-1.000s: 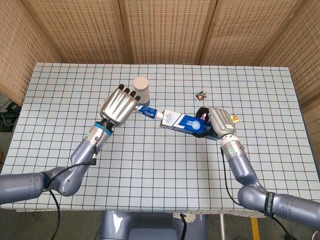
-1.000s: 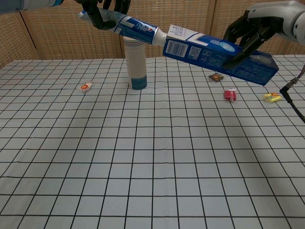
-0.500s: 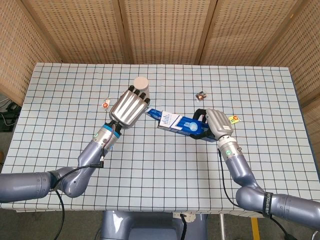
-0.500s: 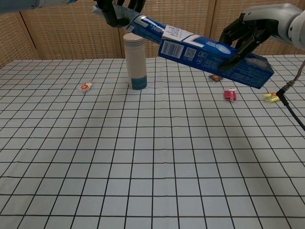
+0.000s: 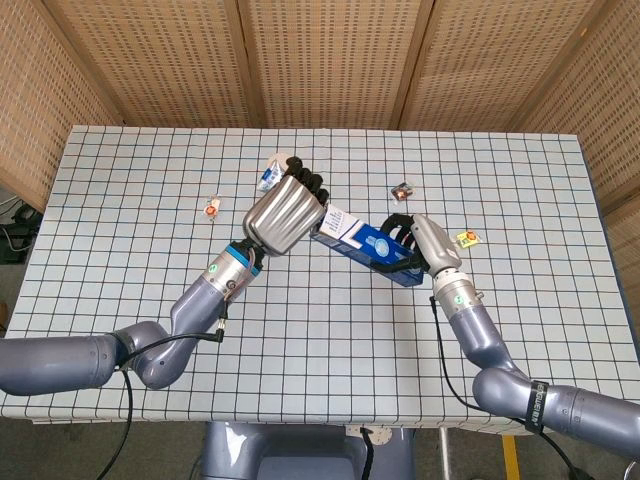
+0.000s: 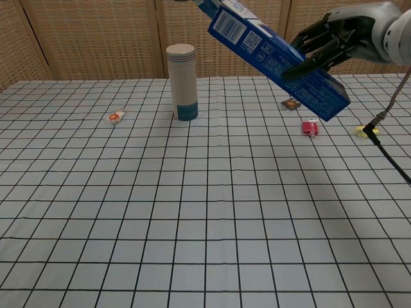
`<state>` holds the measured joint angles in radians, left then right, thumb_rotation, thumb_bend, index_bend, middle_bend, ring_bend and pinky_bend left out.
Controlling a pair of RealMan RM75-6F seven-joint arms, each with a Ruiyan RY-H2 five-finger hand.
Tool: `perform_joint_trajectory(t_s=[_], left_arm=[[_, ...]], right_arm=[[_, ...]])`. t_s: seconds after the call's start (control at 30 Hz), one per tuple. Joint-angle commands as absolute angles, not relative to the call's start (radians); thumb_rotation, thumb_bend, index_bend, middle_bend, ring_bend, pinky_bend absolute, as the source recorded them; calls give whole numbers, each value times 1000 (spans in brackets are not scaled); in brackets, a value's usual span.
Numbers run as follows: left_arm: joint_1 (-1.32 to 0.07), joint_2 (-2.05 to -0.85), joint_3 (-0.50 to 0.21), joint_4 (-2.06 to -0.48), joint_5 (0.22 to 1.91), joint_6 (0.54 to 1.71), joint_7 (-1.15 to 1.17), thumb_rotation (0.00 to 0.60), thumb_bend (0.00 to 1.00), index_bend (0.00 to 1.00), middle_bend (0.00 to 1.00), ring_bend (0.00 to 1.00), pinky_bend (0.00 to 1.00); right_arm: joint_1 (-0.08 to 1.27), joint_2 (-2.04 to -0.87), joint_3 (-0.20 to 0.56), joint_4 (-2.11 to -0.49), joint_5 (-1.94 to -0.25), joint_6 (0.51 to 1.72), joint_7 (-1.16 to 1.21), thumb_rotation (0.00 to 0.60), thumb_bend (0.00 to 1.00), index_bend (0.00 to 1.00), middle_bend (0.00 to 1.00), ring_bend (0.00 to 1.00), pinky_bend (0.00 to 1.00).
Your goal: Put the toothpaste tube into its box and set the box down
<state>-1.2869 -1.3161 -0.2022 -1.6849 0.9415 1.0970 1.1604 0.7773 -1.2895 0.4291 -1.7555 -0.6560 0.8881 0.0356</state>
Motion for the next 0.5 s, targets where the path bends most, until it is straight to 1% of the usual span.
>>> perform_joint_trajectory(t_s=[0.03, 0.07, 0.17, 0.37, 0.4, 0.47, 0.5], left_arm=[[-1306, -1311, -210, -1675, 967, 1093, 1176, 600, 448, 597, 343, 356, 274], [-1309, -1311, -212, -1675, 972, 1092, 1175, 600, 431, 568, 321, 335, 262], [-1318, -1315, -217, -1670, 993, 1091, 1174, 600, 394, 529, 289, 303, 243], [-1342, -1317, -234, -1662, 1032, 1090, 1184, 600, 366, 452, 226, 245, 190], [-1345, -1314, -239, -1666, 1036, 1092, 1185, 600, 356, 427, 209, 229, 179], [-1349, -1306, -252, -1676, 1046, 1102, 1186, 600, 320, 332, 151, 174, 141], [-1349, -1300, -260, -1683, 1050, 1109, 1183, 600, 307, 305, 135, 160, 131]], right_arm=[[755, -1284, 460, -1742, -666, 845, 124, 600, 220, 726, 531, 574, 647], [750, -1283, 466, -1741, -671, 839, 144, 600, 220, 727, 532, 576, 647], [730, -1277, 490, -1742, -688, 819, 219, 600, 221, 733, 537, 583, 647], [682, -1290, 554, -1731, -756, 799, 400, 600, 225, 749, 550, 595, 647], [673, -1296, 561, -1724, -778, 797, 432, 600, 225, 750, 550, 596, 647], [656, -1310, 569, -1707, -819, 796, 489, 600, 225, 753, 553, 598, 647], [649, -1316, 570, -1697, -838, 794, 513, 600, 225, 753, 554, 599, 647]])
